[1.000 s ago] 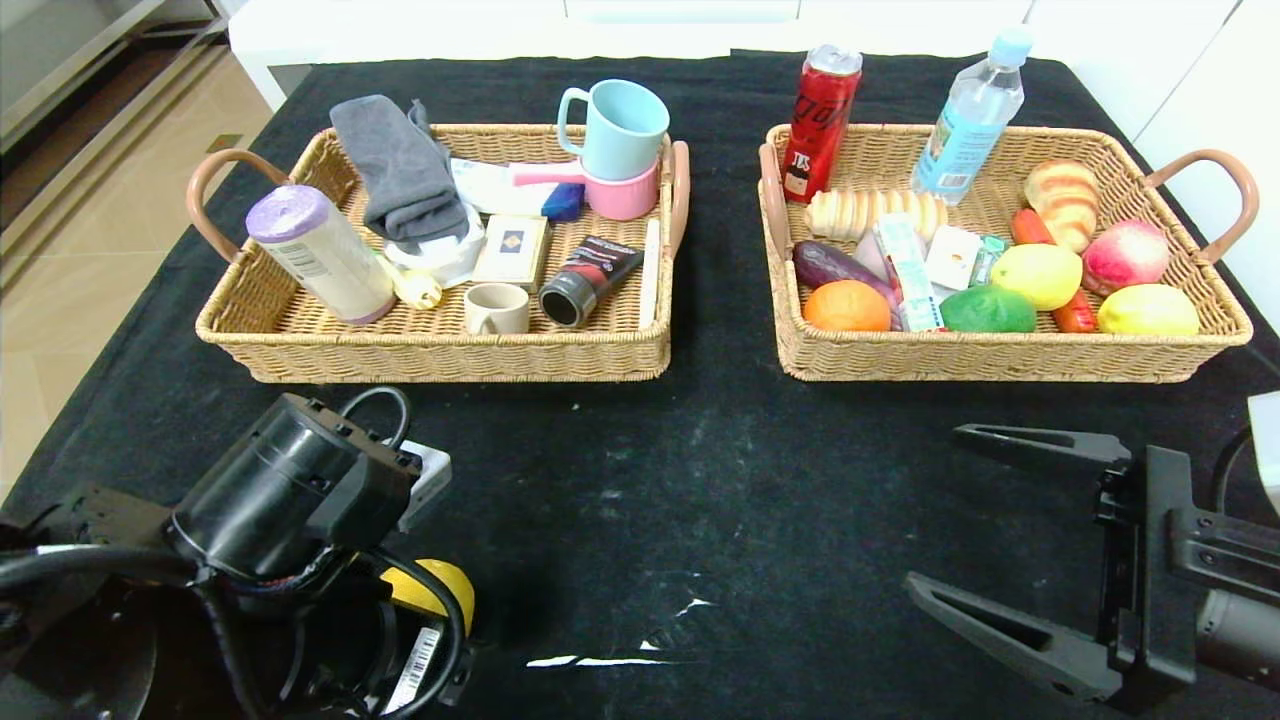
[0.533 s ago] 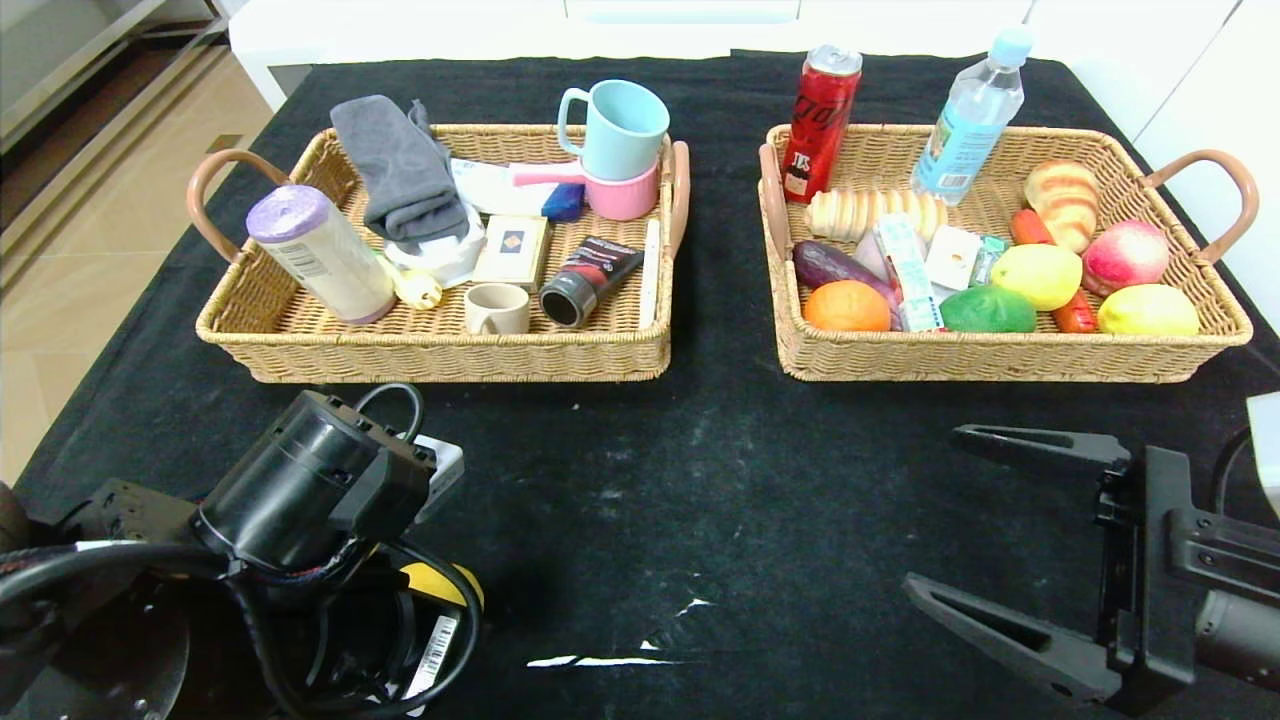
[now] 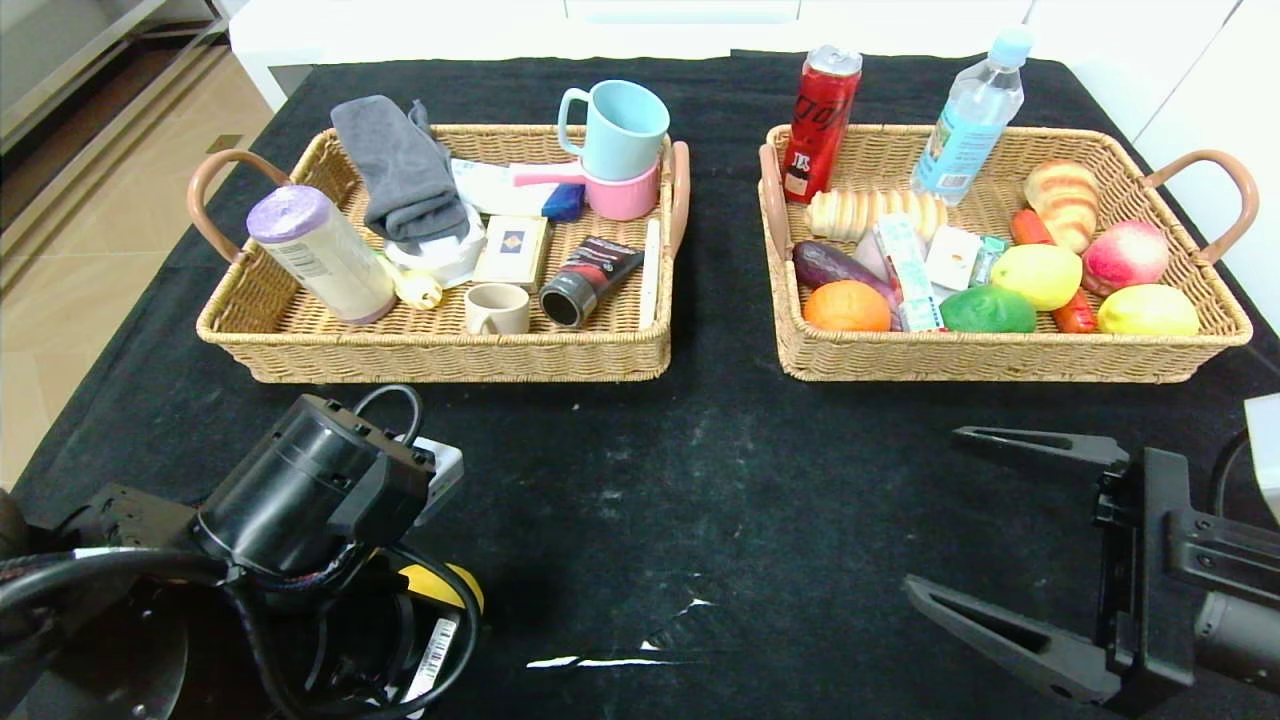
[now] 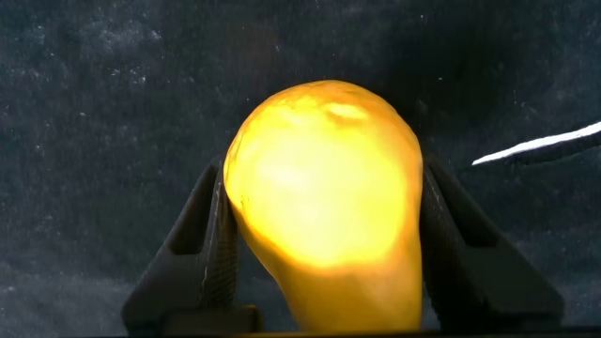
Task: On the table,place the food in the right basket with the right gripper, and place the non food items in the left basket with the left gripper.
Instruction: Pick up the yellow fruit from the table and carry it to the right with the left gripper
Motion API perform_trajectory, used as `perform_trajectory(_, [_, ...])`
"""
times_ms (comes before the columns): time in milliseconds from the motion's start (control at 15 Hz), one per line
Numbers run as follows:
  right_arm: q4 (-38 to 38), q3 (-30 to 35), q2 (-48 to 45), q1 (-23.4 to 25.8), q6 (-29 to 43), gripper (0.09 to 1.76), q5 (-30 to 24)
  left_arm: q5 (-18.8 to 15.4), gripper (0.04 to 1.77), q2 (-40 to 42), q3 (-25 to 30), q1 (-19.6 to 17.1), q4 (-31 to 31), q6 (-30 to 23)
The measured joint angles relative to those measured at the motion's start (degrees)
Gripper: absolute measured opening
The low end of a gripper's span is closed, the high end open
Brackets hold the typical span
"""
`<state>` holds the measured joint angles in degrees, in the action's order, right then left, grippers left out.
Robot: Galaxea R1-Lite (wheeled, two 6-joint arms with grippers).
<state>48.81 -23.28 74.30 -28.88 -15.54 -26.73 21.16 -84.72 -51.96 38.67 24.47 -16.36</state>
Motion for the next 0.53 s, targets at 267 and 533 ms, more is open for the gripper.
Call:
perform_trajectory(267, [0.1,0.1,0.0,-0.1,0.0,1.71,0.0,-0.6,1.11,0.1,-0.2,-0.8,0.2,0.1])
perform_trajectory(533, [0.1,0.2,-0.2,-0.3,0.0,1.71,0.0,-0.5,1.1,0.9,-0.5,-1.1,0.7,0.3])
